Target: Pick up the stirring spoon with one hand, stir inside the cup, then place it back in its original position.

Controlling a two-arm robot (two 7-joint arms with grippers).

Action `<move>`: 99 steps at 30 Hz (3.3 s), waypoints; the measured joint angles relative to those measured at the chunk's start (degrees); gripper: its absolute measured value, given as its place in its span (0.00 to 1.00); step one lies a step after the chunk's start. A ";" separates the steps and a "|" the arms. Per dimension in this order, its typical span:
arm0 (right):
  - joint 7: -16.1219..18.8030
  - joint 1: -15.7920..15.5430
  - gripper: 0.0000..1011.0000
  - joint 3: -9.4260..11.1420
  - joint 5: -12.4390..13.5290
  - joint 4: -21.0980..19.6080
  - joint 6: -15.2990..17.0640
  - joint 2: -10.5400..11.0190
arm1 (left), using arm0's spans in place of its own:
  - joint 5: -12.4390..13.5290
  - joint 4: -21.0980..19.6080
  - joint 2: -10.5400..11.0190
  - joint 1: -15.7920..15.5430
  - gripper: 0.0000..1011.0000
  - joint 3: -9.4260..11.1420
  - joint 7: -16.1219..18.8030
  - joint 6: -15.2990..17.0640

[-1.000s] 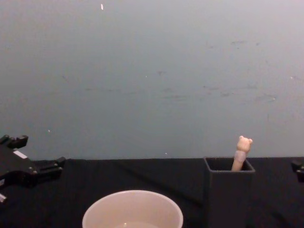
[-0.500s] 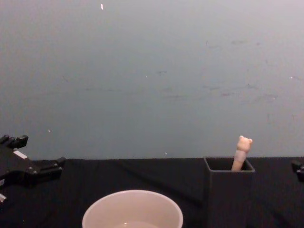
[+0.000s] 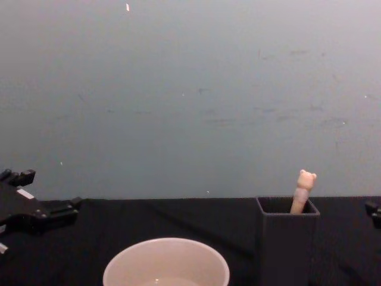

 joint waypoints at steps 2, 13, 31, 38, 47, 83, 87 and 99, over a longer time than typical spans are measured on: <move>0.00 -0.01 0.99 0.00 0.00 0.00 0.00 0.00 | 0.00 0.00 0.00 0.00 0.99 0.00 0.00 0.00; 2.15 -0.57 0.99 1.83 1.50 -0.47 0.66 -0.38 | 0.00 0.00 0.00 0.00 0.99 0.00 0.00 0.00; 18.77 -7.98 0.99 7.68 14.51 -8.63 2.06 3.88 | 0.00 0.00 0.00 0.00 0.99 0.00 0.00 0.00; 22.86 -9.44 0.99 7.83 15.92 -10.95 2.09 3.80 | 0.00 0.00 0.00 0.00 0.99 0.00 0.00 0.00; 24.78 -8.30 0.99 6.82 15.27 -11.51 3.73 1.53 | 0.00 0.00 0.00 0.00 0.99 0.00 0.00 0.00; 26.49 3.11 0.99 6.17 16.14 -0.98 13.85 -9.70 | 0.00 0.00 0.00 0.00 0.99 0.00 0.00 0.00; 26.91 3.49 0.99 6.06 17.06 -0.66 14.70 -9.63 | 0.00 0.00 0.00 0.00 0.99 0.00 0.00 0.00; 27.37 3.91 0.99 5.19 18.98 -0.58 15.77 -8.63 | 0.00 0.00 0.00 0.00 0.99 0.00 0.00 0.00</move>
